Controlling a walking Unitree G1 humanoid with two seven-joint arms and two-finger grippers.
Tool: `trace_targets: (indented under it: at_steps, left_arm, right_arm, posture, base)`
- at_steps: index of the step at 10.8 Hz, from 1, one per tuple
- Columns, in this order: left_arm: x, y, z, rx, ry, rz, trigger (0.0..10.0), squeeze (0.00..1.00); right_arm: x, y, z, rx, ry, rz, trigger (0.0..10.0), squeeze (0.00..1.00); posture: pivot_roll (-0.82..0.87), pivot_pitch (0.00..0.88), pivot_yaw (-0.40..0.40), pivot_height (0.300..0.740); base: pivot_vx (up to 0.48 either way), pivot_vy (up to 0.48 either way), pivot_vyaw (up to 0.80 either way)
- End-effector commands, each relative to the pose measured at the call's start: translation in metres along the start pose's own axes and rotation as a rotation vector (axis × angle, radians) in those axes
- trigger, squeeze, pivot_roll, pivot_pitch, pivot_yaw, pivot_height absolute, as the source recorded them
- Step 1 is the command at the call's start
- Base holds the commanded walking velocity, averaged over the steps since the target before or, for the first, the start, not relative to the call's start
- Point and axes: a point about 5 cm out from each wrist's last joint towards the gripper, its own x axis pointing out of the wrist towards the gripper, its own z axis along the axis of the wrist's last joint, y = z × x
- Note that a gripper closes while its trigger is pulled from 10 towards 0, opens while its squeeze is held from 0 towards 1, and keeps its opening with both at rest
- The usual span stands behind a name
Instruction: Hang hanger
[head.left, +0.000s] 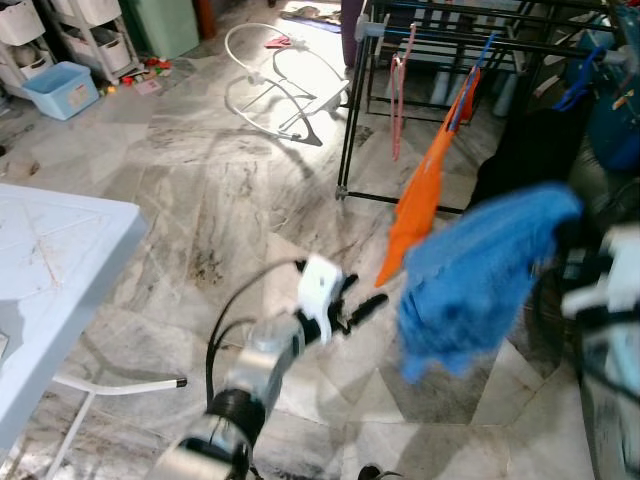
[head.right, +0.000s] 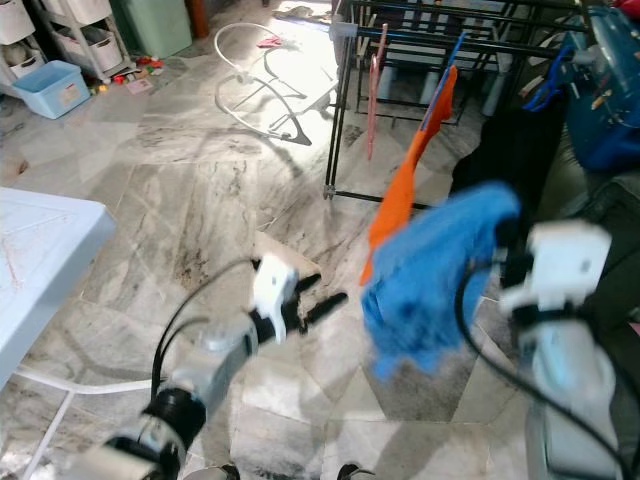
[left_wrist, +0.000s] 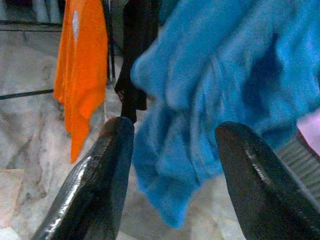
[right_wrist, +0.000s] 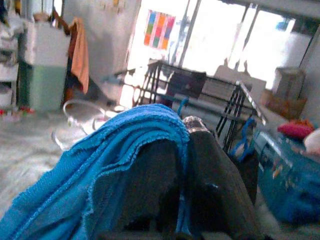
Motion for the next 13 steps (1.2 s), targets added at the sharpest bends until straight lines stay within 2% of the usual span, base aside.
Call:
trace_targets:
  at_steps: [1, 2, 4, 7, 9, 11, 12, 13]
  left_arm:
    - [0.0, -0.003, 0.004, 0.024, -0.032, -0.016, 10.0, 1.0]
    - [0.0, -0.004, 0.004, 0.026, -0.055, -0.002, 10.0, 1.0]
    - [0.002, -0.006, 0.001, 0.039, -0.053, 0.021, 10.0, 1.0]
    - [0.007, -0.016, -0.002, 0.063, -0.073, 0.034, 10.0, 1.0]
    - [0.016, -0.032, -0.009, -0.018, -0.038, -0.022, 10.0, 1.0]
    - [0.023, -0.037, -0.011, -0.136, -0.025, -0.001, 10.0, 1.0]
    - [0.028, -0.039, -0.014, -0.257, 0.002, 0.013, 10.0, 0.0]
    - [0.029, -0.04, -0.015, -0.283, 0.009, 0.019, 10.0, 0.0]
  right_arm:
    - [0.004, -0.005, 0.005, -0.016, -0.017, -0.019, 0.0, 0.0]
    - [0.015, -0.001, 0.01, -0.004, -0.043, -0.012, 0.0, 0.0]
    - [0.023, 0.006, 0.013, 0.009, -0.061, 0.011, 0.0, 0.0]
    - [0.035, 0.006, 0.026, 0.026, -0.094, 0.009, 0.0, 0.0]
    - [0.039, 0.009, 0.035, 0.036, -0.115, 0.012, 0.0, 0.0]
    - [0.041, 0.012, 0.044, 0.044, -0.132, 0.016, 0.0, 0.0]
    - [0.04, 0.015, 0.05, 0.047, -0.143, 0.028, 0.0, 0.0]
    - [0.04, 0.017, 0.053, 0.047, -0.145, 0.039, 0.0, 0.0]
  posture:
    - [0.02, 0.153, -0.028, 0.74]
    - [0.02, 0.154, -0.033, 0.74]
    - [0.02, 0.153, -0.038, 0.74]
    - [0.0, 0.149, -0.043, 0.74]
    - [-0.02, 0.145, -0.049, 0.74]
    - [-0.04, 0.136, -0.051, 0.74]
    - [-0.04, 0.133, -0.052, 0.74]
    - [-0.05, 0.13, -0.052, 0.74]
  base:
    - [0.0, 0.0, 0.0]
    - [0.0, 0.0, 0.0]
    - [0.0, 0.0, 0.0]
    - [0.0, 0.0, 0.0]
    - [0.0, 0.0, 0.0]
    - [0.0, 0.0, 0.0]
    - [0.0, 0.0, 0.0]
    - [0.0, 0.0, 0.0]
